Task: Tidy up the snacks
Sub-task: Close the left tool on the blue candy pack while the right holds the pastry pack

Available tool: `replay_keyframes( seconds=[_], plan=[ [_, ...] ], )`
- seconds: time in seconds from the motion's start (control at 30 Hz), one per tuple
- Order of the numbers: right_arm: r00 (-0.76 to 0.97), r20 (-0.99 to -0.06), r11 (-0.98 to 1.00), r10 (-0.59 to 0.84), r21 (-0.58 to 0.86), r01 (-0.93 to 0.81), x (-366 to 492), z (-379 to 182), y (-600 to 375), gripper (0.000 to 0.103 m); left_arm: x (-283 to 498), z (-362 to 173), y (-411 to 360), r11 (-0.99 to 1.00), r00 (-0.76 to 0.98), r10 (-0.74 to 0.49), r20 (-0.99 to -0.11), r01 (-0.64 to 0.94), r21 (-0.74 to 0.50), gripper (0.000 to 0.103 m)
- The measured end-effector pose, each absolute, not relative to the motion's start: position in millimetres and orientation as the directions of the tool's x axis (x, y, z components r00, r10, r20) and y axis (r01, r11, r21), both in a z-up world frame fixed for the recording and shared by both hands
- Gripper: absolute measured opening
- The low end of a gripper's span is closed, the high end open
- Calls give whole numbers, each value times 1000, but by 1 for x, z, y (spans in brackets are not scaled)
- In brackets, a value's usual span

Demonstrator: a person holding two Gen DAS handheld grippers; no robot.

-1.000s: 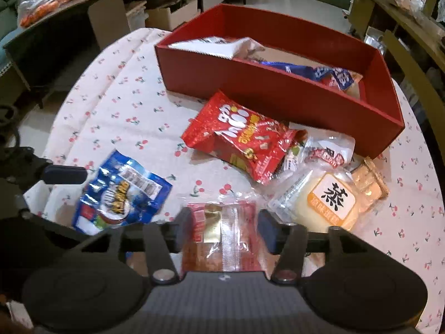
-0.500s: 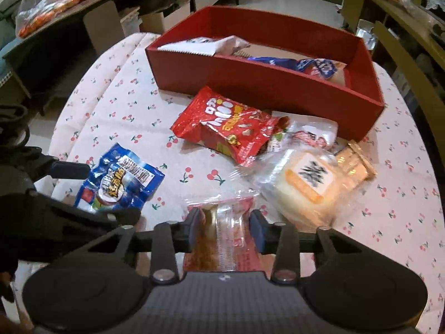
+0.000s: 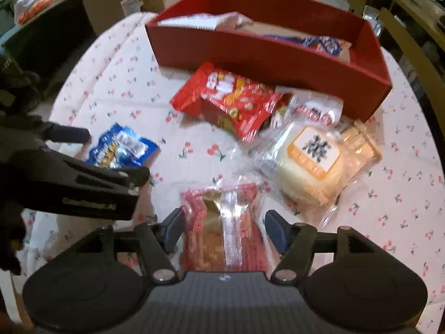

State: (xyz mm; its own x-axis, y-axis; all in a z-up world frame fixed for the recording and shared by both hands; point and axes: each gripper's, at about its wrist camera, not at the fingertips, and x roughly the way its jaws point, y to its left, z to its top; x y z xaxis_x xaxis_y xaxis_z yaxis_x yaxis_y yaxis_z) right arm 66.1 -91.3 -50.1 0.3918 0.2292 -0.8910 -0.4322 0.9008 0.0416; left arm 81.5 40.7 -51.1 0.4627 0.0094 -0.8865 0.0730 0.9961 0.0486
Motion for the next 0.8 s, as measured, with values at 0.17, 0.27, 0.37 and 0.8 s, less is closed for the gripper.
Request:
replay_keyframes(
  seconds=[0.17, 0.27, 0.37, 0.8],
  plan=[
    [411, -882, 900, 231, 32, -435, 63, -47, -93, 73, 73, -46, 37, 993, 476, -6, -879, 104, 50, 79],
    [420, -879, 904, 225, 28, -426, 61, -45, -95, 72, 69, -44, 34, 991, 476, -19, -879, 123, 45, 75],
    [434, -872, 907, 225, 25, -420, 59, -40, -97, 72, 68, -43, 35, 991, 475, -22, -880, 124, 42, 75],
    [486, -835, 915, 257, 48, -400, 58, -20, -103, 72, 66, -30, 30, 990, 507, -37, -861, 135, 37, 75]
  ],
)
